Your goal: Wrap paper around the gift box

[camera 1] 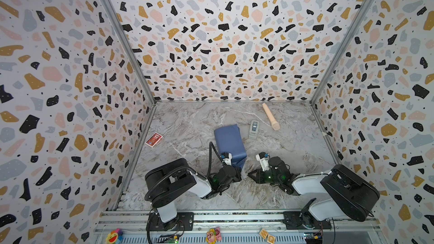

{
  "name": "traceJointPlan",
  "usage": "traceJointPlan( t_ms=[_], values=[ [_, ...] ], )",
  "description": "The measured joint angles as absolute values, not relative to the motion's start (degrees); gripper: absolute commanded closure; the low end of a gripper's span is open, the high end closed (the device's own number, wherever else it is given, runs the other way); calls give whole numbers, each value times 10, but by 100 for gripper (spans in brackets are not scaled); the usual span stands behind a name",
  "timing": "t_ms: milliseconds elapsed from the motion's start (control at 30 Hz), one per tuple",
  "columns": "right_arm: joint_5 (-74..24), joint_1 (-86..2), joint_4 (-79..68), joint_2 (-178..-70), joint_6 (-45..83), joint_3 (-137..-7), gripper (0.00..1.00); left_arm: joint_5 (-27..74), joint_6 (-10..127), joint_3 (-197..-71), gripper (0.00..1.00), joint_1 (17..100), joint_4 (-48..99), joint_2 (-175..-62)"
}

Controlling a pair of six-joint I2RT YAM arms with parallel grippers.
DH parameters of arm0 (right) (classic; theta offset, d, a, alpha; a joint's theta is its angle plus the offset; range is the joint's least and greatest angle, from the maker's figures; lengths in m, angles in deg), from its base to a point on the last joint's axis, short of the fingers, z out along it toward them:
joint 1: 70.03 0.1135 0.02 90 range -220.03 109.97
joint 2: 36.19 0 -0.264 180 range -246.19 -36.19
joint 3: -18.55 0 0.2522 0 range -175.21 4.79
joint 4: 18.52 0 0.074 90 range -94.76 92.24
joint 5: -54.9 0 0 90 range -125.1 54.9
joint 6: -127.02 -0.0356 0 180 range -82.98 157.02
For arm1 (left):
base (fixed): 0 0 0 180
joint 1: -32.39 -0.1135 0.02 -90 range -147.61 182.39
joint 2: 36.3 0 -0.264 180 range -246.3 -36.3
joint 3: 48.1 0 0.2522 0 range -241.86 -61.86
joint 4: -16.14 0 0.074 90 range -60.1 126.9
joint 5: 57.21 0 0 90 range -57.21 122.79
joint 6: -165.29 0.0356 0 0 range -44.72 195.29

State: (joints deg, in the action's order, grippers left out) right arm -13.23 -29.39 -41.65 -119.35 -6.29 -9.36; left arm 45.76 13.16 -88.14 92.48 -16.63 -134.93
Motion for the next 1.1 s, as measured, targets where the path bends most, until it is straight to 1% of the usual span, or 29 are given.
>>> traceJointPlan(
  t_ms=[300, 600, 833, 933, 1100],
  values=[
    [-175, -244, -474, -1261, -118, -129, 88, 458, 142, -881, 100, 925, -163, -1324],
    [-204, -235, -575, -1340, -158, -150, 90, 457, 158, -881, 100, 925, -151, -1309],
    [-221, -235, -637, -1374, -172, -150, 91, 456, 191, -867, 75, 924, -125, -1260],
    [-227, -235, -654, -1383, -178, -150, 91, 454, 209, -856, 67, 924, -112, -1228],
    [-236, -235, -672, -1389, -182, -148, 91, 451, 268, -836, 56, 924, -83, -1185]
  ],
)
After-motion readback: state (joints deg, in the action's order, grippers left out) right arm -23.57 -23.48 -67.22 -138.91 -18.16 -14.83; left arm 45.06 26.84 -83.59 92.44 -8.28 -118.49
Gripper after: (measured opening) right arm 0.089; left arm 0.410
